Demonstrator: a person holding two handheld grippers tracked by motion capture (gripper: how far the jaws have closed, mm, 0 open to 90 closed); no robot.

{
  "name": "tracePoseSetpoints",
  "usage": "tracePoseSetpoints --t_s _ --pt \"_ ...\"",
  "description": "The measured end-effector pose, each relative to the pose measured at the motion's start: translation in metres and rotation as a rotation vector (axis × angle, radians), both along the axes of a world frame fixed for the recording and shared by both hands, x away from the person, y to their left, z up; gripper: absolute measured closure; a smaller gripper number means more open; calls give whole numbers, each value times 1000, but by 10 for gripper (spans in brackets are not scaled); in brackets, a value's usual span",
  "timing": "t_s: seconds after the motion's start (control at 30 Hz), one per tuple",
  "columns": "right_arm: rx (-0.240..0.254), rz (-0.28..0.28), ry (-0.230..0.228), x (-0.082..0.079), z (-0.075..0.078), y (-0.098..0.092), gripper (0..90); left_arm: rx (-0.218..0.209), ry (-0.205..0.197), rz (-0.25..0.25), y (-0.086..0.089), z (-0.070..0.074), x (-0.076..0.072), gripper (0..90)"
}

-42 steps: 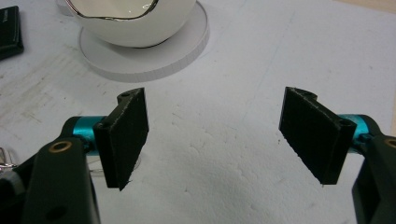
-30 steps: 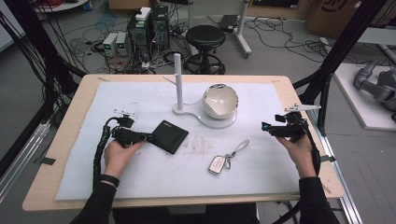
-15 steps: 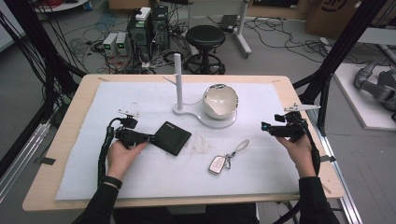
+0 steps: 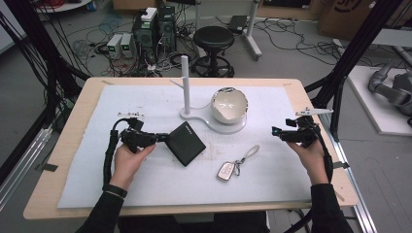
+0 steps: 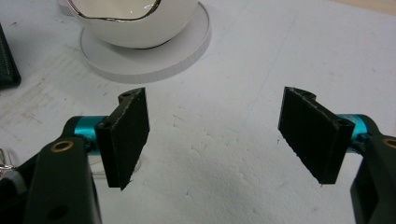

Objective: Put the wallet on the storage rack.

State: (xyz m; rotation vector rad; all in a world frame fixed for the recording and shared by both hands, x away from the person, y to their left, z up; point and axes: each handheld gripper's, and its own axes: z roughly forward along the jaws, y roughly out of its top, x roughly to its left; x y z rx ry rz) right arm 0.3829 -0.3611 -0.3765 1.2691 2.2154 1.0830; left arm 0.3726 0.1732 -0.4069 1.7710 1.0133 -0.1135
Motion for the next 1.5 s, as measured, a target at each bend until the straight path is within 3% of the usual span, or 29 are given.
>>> tracePoseSetpoints --t_s 0.4,0.7,0.97,1.27,1.5 --pt "-6 3 6 1 -1 2 251 -20 -126 -81 -21 35 -7 819" --pt "-7 5 7 1 -2 4 251 -47 -202 -89 -35 57 -5 821" --pt "-6 8 4 1 -2 5 251 -89 -295 -92 -57 87 4 821" --pt "1 9 3 0 -1 4 251 -114 -385 -74 -98 114 36 822" --pt "12 11 4 -2 0 3 251 -130 -426 -56 -131 117 66 823"
